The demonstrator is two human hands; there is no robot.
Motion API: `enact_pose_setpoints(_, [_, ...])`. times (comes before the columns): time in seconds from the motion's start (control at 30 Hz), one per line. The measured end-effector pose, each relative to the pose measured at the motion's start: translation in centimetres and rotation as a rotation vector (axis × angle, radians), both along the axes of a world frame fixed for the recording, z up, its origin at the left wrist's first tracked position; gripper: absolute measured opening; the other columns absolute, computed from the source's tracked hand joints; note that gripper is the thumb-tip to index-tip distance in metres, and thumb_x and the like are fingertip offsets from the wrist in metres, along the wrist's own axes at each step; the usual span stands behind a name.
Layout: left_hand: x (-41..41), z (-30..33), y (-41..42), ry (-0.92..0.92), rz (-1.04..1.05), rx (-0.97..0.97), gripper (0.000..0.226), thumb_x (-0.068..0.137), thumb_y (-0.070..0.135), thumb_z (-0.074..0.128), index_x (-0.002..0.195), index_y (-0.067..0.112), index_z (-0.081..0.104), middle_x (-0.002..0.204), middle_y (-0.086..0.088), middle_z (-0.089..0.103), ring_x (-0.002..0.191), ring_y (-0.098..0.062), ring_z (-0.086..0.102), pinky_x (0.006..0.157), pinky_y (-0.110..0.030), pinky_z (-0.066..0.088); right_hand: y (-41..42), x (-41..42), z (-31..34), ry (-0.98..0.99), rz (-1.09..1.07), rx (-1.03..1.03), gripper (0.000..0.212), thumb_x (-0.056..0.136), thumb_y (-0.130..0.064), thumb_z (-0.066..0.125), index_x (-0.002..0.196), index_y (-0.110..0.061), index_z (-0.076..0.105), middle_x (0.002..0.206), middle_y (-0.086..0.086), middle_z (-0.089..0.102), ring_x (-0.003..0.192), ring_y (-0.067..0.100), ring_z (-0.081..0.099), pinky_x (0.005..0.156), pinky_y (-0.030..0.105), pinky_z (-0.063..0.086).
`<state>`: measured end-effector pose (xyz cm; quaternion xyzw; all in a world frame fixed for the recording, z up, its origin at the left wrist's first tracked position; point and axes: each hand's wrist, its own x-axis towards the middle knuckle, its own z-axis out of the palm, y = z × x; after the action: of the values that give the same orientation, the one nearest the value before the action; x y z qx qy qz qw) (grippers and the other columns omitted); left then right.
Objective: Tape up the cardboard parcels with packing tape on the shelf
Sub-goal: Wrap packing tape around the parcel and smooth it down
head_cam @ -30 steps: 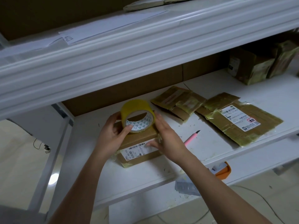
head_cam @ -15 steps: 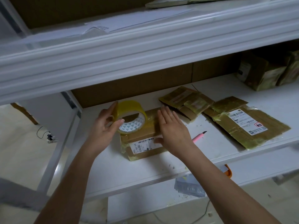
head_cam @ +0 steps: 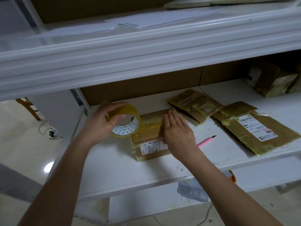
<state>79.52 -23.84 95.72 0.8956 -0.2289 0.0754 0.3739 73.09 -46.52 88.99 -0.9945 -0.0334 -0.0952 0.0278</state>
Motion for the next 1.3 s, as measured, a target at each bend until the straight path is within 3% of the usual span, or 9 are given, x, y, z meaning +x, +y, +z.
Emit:
enact_pose_setpoints(0.13, [0.4,0.1,0.3,0.011,-0.025,0.032,0.035,0.092,0.022,0.066,0.118,0.043,0.059,0.110,-0.002,0.053,0.095,-0.009,0.054,0.081,-0.009,0.037,0.5,0.6,-0.8,-0.006,0.038,0.063,0.090,0.096,-0.040,0.056,0.154,-0.007,-0.004,0.163,0.011,-0.005,0.151,0.021,-0.004,0.114,0.028,-0.012])
enact_pose_setpoints(0.27, [0.5,-0.8,2.6,0.082,-0.042,0.218,0.024,0.092,0.026,0.066,0.111,0.040,0.063,0.106,-0.004,0.050,0.101,-0.020,0.053,0.092,-0.033,0.044,-0.3,0.9,-1.2,0.040,0.066,0.086,0.087,0.096,-0.042,0.055,0.156,-0.014,-0.002,0.163,0.004,-0.006,0.151,0.016,-0.003,0.114,0.026,-0.009])
enact_pose_setpoints(0.4, [-0.2,-3.4,3.3,0.257,-0.015,0.094,0.027,0.093,0.022,0.064,0.107,0.045,0.064,0.112,-0.004,0.054,0.102,-0.017,0.056,0.080,-0.025,0.048,-0.5,1.0,-1.2,0.038,0.091,0.077,0.086,0.096,-0.046,0.053,0.156,-0.014,0.000,0.164,0.005,-0.005,0.151,0.017,-0.002,0.113,0.024,-0.012])
enact_pose_setpoints(0.63, [0.4,-6.2,3.7,0.349,0.005,0.030,0.032,0.095,0.024,0.062,0.105,0.054,0.062,0.112,-0.001,0.056,0.103,-0.017,0.056,0.086,-0.026,0.046,-0.8,1.0,-1.5,0.011,0.132,0.093,0.085,0.095,-0.047,0.054,0.157,-0.015,0.005,0.164,0.003,-0.002,0.151,0.015,-0.001,0.112,0.022,-0.015])
enact_pose_setpoints(0.9, [-0.3,-7.6,1.3,0.474,0.035,0.000,0.023,0.093,0.028,0.065,0.108,0.045,0.065,0.105,0.001,0.054,0.104,-0.016,0.053,0.082,-0.025,0.040,-2.2,1.4,-1.1,0.006,0.222,0.184,0.083,0.086,-0.039,0.068,0.153,-0.017,0.024,0.161,-0.001,0.017,0.150,0.017,0.013,0.121,0.028,-0.005])
enact_pose_setpoints(0.97, [-0.7,-7.0,1.0,0.535,0.006,-0.034,0.016,0.093,0.032,0.063,0.105,0.043,0.067,0.107,0.001,0.054,0.105,-0.014,0.054,0.084,-0.026,0.041,-2.8,2.1,-0.4,0.036,0.258,0.186,0.084,0.086,-0.035,0.070,0.153,-0.019,0.023,0.161,-0.003,0.017,0.150,0.016,0.008,0.123,0.034,-0.003])
enact_pose_setpoints(1.1, [-1.4,-6.2,0.5,0.650,0.002,-0.181,0.022,0.100,0.025,0.054,0.101,0.035,0.074,0.099,0.007,0.060,0.093,-0.006,0.060,0.077,-0.019,0.043,-1.3,1.0,0.3,0.017,0.213,0.111,0.085,0.092,-0.024,0.059,0.156,-0.020,0.004,0.163,-0.001,-0.009,0.144,0.012,-0.023,0.112,0.027,-0.022])
enact_pose_setpoints(1.17, [-2.0,-6.2,0.3,0.661,0.003,-0.246,0.023,0.099,0.017,0.056,0.103,0.030,0.075,0.089,0.018,0.067,0.085,0.001,0.065,0.070,-0.013,0.046,1.2,-0.4,-0.1,0.001,0.248,0.256,0.086,0.087,-0.036,0.054,0.156,-0.017,0.006,0.163,0.001,-0.008,0.147,0.015,-0.022,0.115,0.030,-0.020])
enact_pose_setpoints(1.3, [-2.3,-7.0,0.7,0.708,0.090,-0.421,0.018,0.091,0.010,0.066,0.108,0.015,0.068,0.095,-0.004,0.072,0.073,-0.010,0.069,0.066,-0.021,0.050,3.9,-0.5,-2.5,-0.173,0.204,0.363,0.078,0.087,-0.062,0.036,0.150,-0.016,0.034,0.161,0.001,0.021,0.151,0.020,0.010,0.120,0.036,-0.010])
